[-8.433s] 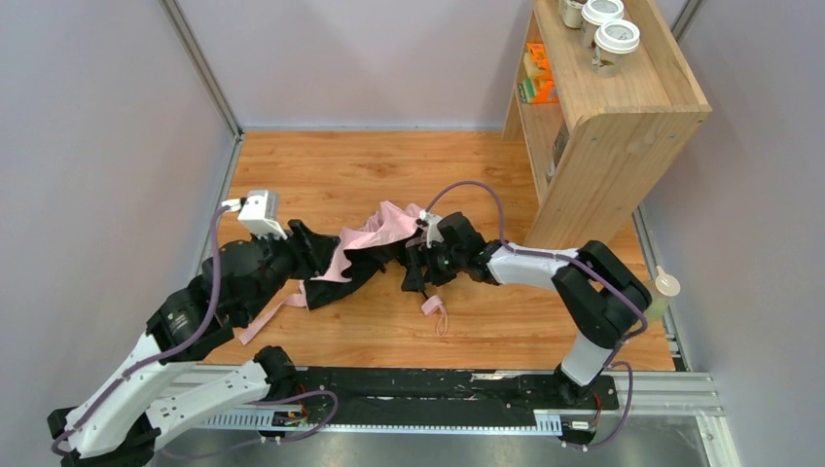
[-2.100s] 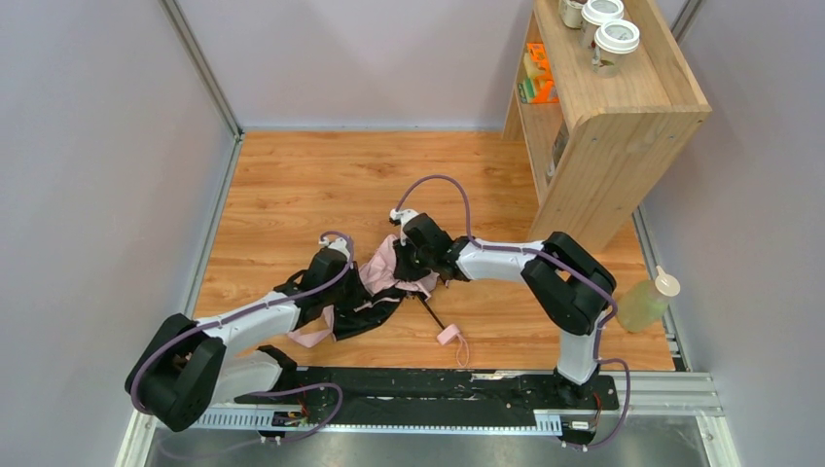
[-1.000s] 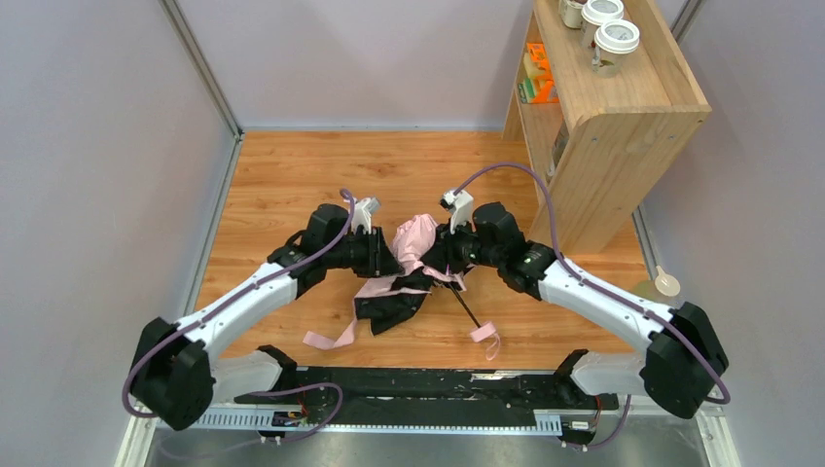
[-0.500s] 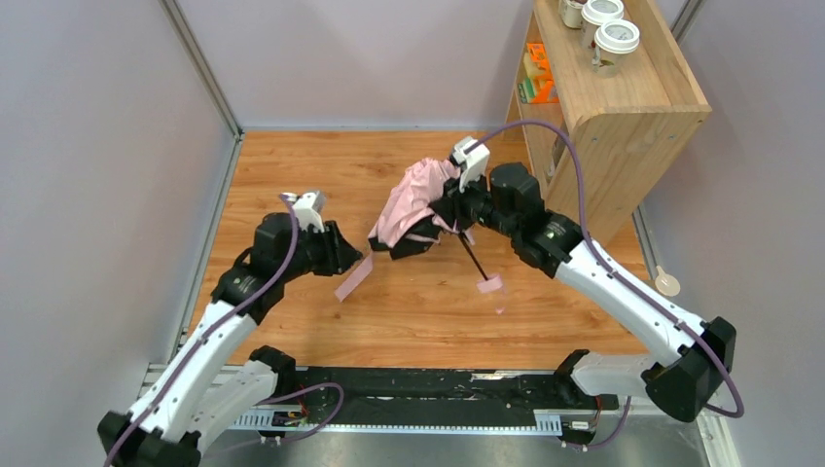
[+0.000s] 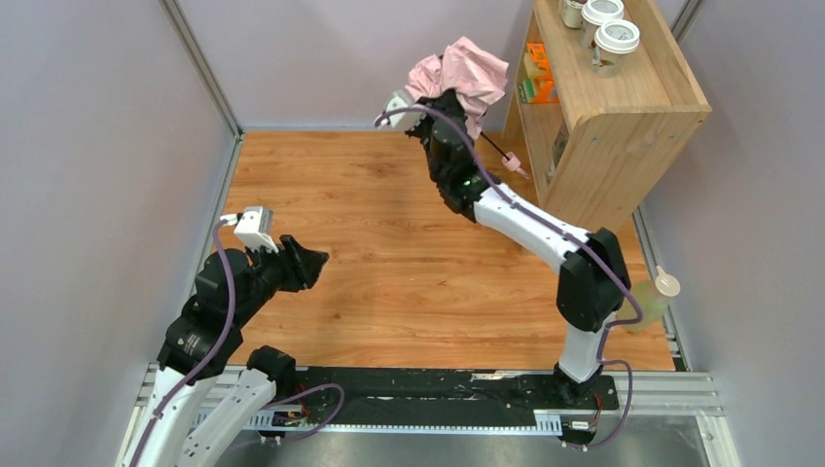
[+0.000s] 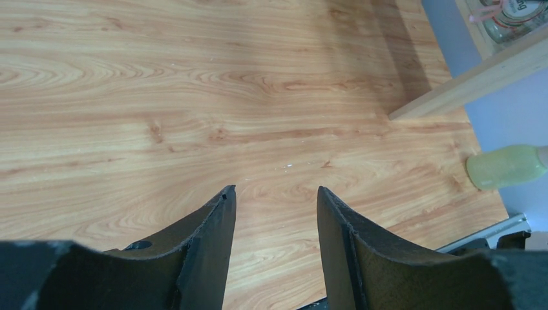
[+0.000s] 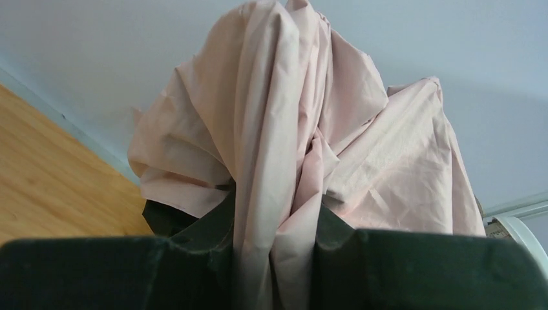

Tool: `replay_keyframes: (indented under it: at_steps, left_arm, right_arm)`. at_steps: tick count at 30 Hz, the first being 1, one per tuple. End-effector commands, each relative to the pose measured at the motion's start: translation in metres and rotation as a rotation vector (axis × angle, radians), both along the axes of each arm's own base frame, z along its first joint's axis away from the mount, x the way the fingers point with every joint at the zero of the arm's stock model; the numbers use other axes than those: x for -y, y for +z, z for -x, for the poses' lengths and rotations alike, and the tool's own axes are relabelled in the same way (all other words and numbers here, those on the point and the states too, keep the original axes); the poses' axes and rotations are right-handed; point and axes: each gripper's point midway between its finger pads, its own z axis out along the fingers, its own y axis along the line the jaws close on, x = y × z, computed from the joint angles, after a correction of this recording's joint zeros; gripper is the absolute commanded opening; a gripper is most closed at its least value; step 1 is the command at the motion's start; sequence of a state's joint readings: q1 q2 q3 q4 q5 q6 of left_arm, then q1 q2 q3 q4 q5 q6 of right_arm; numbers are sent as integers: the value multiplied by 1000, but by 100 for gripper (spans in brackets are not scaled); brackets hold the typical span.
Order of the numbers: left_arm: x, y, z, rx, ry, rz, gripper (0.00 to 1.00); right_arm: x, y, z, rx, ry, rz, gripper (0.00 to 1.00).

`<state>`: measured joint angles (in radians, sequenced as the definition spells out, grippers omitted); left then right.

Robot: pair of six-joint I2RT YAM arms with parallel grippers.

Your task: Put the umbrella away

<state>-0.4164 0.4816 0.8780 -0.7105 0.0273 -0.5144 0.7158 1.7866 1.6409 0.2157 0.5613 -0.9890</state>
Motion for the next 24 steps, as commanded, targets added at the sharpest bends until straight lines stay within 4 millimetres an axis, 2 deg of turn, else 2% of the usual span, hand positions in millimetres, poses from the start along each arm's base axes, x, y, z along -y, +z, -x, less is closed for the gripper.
replay_keyframes:
  at_steps: [1,4,8,10,12,13,16,17,22,24]
  left_arm:
    - [-12,-10,4,-17,68,8,57]
    - [-15,-19,7,-32,100,48,56]
    - [-7,-42,11,-77,86,104,55]
    - [-1,-52,12,-104,68,127,54]
    - [5,-63,12,-142,54,149,52]
    - [7,-66,11,-152,50,157,51]
    - [15,-81,10,-200,47,202,47]
    - [15,-85,9,-215,63,218,46]
    - [20,-109,-4,-357,138,248,46]
    - [27,-121,-7,-458,156,250,47]
  right_arm:
    - [-14,-34,6,147,-98,326,0]
    - [-42,-130,33,9,16,369,0]
    - [-62,-259,89,-291,173,445,0]
    - [-63,-315,125,-470,250,489,0]
    - [-64,-354,164,-672,340,490,0]
    - [-56,-374,183,-787,361,503,0]
    - [-42,-419,231,-1057,420,502,0]
    - [-43,-427,246,-1137,446,501,0]
    - [-43,-448,296,-1497,445,428,0]
    - [-46,-450,301,-1564,441,369,0]
